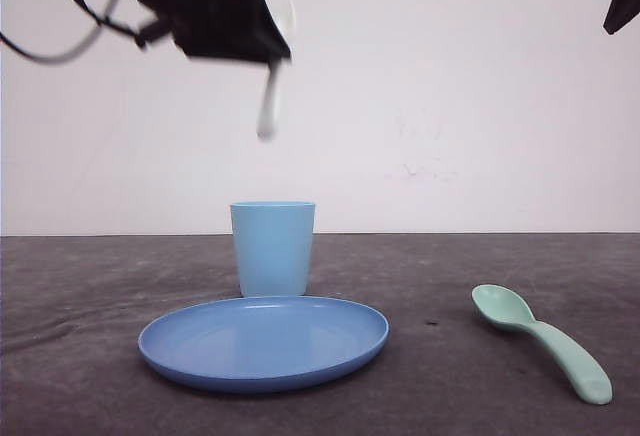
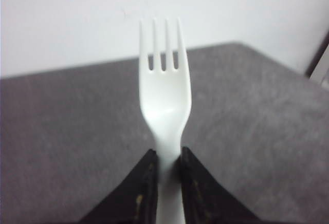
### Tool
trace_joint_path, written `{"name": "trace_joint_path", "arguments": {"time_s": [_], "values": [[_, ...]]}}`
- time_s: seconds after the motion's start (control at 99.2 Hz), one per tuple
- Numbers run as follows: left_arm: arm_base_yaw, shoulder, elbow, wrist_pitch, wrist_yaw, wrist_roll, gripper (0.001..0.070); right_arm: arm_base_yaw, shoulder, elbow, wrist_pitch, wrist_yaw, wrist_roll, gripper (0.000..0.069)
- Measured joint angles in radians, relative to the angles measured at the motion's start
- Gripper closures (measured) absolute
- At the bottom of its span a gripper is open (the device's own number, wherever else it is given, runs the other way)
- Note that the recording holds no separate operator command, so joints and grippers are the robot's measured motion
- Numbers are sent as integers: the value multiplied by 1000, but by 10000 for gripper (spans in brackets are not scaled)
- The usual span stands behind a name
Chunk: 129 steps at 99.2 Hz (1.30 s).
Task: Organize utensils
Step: 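Lift the fork with the left gripper and drop it into the blue cup, then lower the right gripper onto the mint-green spoon and grasp it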
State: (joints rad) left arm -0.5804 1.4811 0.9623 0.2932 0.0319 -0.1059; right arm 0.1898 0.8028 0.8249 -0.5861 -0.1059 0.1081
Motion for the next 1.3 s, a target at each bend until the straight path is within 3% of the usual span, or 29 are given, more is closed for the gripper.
{"name": "trace_joint_path", "arguments": {"time_s": [0.232,0.434,0.504,0.656,0.807,1.059,1.301], "values": [[0,142,0,28,-3,7,672,0,0,0,7,0,-2,255],[0,169,0,-5,-4,-6,662,0,0,0,7,0,-7,255],[0,169,0,-20,-4,-14,615,0,0,0,7,0,-7,255],[0,169,0,-53,-4,-15,440,0,0,0,6,0,-7,255],[0,160,0,-84,-4,-31,412,13,0,0,-11,-1,-3,255],[0,-84,0,-180,-4,-44,412,141,50,3,-116,-25,48,259],[0,-344,0,-507,-4,-48,412,286,187,3,-187,26,138,301]]}}
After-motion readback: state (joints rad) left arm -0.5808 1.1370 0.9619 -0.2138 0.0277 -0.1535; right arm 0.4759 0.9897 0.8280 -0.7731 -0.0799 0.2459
